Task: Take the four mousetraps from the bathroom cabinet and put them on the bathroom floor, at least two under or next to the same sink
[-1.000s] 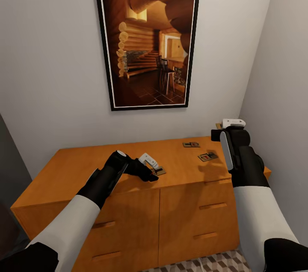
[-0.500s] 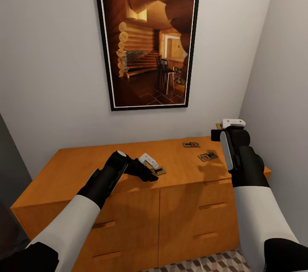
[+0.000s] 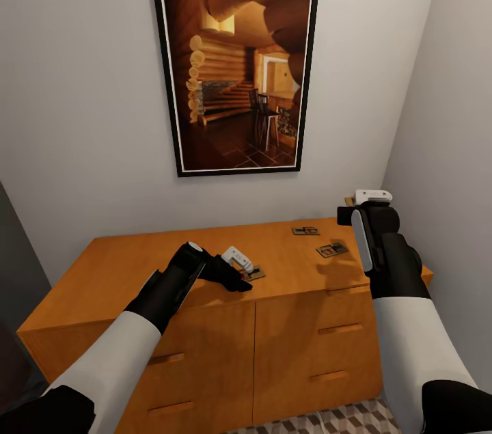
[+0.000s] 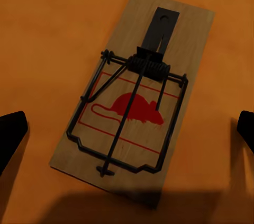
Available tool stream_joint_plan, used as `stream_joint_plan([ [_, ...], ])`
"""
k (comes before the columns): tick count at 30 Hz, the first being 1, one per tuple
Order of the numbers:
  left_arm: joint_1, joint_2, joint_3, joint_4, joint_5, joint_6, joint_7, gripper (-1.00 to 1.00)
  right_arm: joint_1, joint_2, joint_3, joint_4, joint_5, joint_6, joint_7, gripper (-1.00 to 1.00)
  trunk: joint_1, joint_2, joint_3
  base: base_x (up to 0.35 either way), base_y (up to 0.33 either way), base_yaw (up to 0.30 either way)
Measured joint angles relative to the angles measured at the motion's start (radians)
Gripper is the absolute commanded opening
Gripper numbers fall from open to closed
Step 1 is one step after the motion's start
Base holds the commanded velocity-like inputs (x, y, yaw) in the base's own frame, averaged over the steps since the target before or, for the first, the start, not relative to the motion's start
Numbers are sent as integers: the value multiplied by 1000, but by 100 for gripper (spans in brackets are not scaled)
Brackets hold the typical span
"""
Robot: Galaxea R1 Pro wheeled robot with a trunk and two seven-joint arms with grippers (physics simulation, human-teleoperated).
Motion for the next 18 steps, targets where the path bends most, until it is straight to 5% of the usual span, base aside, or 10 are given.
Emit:
stream_joint_plan([
  [14,0,-3,-2,0,-3,-1,0,100,1,-10,-1,0,0,0,1,-100,0,0,0,0,0,0],
  [15,0,-3,-2,0,-3,-1,0,-100,1,-11,-1,0,0,0,1,-100,0,0,0,0,0,0],
  [18,0,-4,-2,3,9,5,0,-100,0,-14,-1,0,0,-1,2,-100,0,0,0,0,0,0],
])
